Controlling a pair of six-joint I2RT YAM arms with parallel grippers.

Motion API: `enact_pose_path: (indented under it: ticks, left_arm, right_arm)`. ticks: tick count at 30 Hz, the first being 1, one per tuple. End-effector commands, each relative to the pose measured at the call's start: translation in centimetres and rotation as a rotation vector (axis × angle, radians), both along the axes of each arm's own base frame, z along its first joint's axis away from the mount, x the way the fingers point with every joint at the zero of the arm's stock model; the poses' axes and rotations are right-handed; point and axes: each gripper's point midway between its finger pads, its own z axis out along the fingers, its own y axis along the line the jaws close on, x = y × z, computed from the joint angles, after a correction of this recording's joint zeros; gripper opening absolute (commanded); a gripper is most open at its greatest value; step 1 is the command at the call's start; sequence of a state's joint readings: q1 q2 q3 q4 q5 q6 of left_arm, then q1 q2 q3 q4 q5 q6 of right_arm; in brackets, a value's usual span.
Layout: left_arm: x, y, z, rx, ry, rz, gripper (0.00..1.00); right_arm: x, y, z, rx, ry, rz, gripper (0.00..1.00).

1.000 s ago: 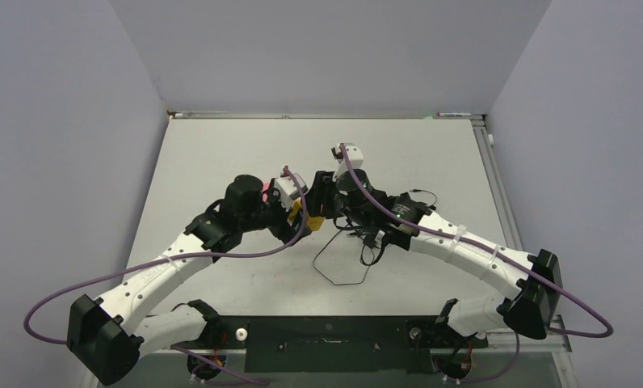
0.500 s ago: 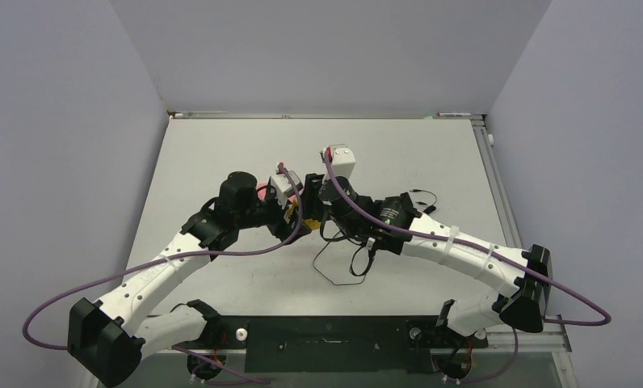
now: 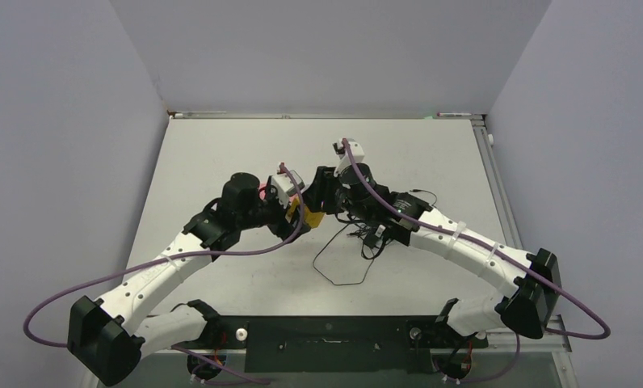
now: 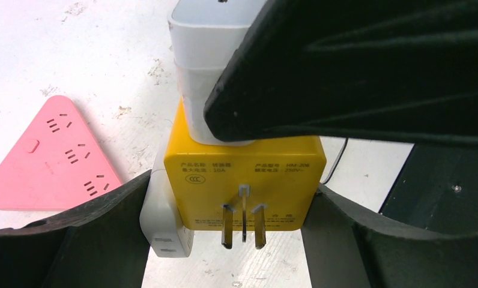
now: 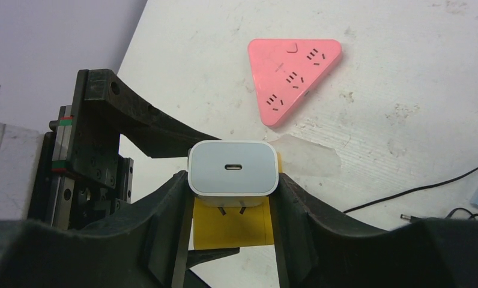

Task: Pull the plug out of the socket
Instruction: Remove the plug from the socket.

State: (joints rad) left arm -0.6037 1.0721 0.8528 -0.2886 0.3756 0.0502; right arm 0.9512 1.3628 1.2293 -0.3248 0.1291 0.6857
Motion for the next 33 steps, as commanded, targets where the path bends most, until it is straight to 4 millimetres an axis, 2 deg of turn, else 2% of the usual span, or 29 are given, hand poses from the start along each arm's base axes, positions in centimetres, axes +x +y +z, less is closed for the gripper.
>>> enact_pose_path:
  ticks: [1, 18, 25, 33]
  left_arm:
    - [1.43, -0.33, 2.19, -0.018, -0.105, 0.035, 0.00]
    - [1.33, -0.37, 2.15, -0.007, -0.112, 0.033, 0.00]
    - [1.30, -0.33, 2.16, -0.007, -0.113, 0.034, 0.00]
    - [1.27, -0.32, 2.19, -0.008, -0.113, 0.033, 0.00]
  right_arm:
    - [-0.16, -0.31, 0.78, 0.128, 0.051, 0.069, 0.05]
    - [-0.06, -0.19, 0.29, 0.305, 0.157, 0.187, 0.05]
    - [-0.26, 0.20, 0.73, 0.348, 0.158, 0.214, 0.05]
    - [-0.06, -0.25, 1.25, 0.246, 0.080, 0.126, 0.05]
